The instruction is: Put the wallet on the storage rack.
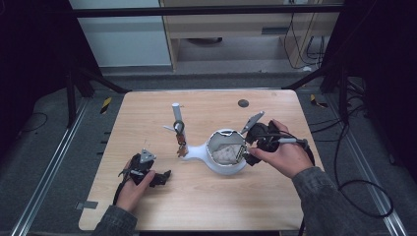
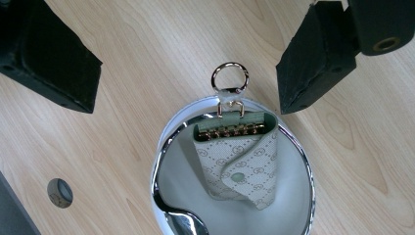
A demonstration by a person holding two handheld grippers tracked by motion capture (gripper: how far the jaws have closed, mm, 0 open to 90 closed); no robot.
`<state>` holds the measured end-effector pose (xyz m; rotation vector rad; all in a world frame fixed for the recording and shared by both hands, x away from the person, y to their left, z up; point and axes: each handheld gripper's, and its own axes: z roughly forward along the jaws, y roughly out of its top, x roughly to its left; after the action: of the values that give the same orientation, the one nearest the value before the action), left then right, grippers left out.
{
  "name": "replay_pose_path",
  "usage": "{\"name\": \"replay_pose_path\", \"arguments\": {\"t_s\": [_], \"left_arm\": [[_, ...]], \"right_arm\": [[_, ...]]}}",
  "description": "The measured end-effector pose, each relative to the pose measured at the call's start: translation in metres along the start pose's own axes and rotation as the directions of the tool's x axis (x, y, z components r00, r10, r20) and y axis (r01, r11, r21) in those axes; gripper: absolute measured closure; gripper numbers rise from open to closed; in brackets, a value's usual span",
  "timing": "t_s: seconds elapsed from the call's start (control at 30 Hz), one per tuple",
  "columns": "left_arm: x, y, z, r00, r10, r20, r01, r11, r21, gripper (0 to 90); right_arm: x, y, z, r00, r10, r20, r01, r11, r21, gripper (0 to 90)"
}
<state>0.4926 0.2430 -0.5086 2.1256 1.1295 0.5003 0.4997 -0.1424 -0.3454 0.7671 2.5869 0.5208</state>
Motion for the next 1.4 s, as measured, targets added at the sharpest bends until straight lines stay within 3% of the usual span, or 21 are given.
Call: {"name": "replay_pose_path", "arguments": {"t_s": [0.37, 0.8, 1.0, 1.17, 1.4], "left_arm": [[0.000, 0.000, 0.000, 1.0000, 0.000, -0.001, 0.000, 1.0000, 0.000, 0.0], [0.000, 0.000, 0.000, 1.0000, 0.001, -0.002, -0.001, 1.0000, -0.001, 0.0], [0.000, 0.000, 0.000, 1.0000, -0.002, -0.002, 0.002, 1.0000, -0.001, 0.0], [0.000, 0.000, 0.000, 1.0000, 0.004, -0.002, -0.004, 1.0000, 0.001, 0.0], [0.000, 0.000, 0.000, 1.0000, 0.003, -0.002, -0.003, 1.0000, 0.001, 0.0]], "right_arm": [[-0.010, -0.022, -0.007, 0.9982, 0.056, 0.022, -0.055, 0.997, -0.058, 10.3], [-0.020, -0.044, -0.010, 0.9900, 0.138, 0.030, -0.132, 0.982, -0.132, 10.4], [-0.024, -0.054, -0.010, 0.9831, 0.180, 0.031, -0.172, 0.970, -0.174, 10.1], [-0.027, -0.061, -0.009, 0.9781, 0.205, 0.034, -0.196, 0.964, -0.179, 9.8], [-0.032, -0.074, -0.003, 0.9621, 0.269, 0.042, -0.256, 0.946, -0.196, 9.8]]}}
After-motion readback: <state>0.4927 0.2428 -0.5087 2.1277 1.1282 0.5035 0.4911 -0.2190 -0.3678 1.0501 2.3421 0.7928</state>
